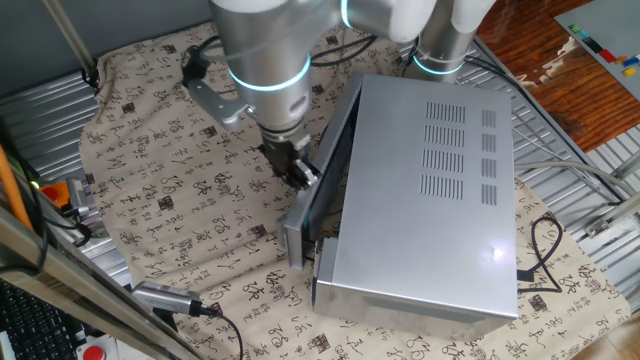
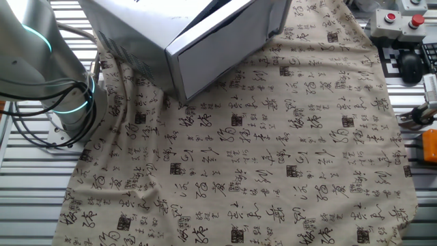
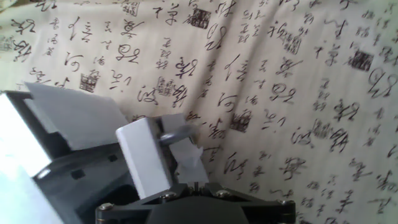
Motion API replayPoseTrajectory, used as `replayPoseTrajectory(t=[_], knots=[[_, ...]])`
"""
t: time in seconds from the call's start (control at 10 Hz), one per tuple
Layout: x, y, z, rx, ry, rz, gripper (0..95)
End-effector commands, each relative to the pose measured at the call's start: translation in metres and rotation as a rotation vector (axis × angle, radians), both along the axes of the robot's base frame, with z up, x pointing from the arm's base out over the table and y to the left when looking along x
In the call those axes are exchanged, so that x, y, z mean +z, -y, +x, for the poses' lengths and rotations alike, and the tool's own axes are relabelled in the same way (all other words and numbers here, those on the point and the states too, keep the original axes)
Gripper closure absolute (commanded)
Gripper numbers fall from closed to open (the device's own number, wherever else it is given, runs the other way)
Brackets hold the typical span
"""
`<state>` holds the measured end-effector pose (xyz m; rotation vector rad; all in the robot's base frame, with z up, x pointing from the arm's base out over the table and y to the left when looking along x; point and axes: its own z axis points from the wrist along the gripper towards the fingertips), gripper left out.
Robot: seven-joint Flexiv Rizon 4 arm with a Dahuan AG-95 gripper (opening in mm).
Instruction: Close the microwave door
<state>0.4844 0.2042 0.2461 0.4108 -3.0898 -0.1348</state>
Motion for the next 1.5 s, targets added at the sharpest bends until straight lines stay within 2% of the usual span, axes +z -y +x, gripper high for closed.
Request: replayPoseTrajectory(t=[0.1, 0.2, 0.3, 0.5, 0.6, 0.9, 1.5], knots=[[0.001, 0.001, 0.000, 0.053, -0.002, -0.005, 95.0], [0.001, 0.001, 0.000, 0.117, 0.000, -0.013, 95.0], [0.001, 0.001, 0.000, 0.162, 0.006, -0.005, 95.0], [0.001, 0.001, 0.000, 0.190, 0.009, -0.003, 95.0], [0.001, 0.001, 0.000, 0.180, 0.011, 0.012, 95.0], [0.000, -0.003, 0.000, 0.172, 0.013, 0.019, 95.0], [-0.003, -0.031, -0.002, 0.135, 0.010, 0.020, 95.0]])
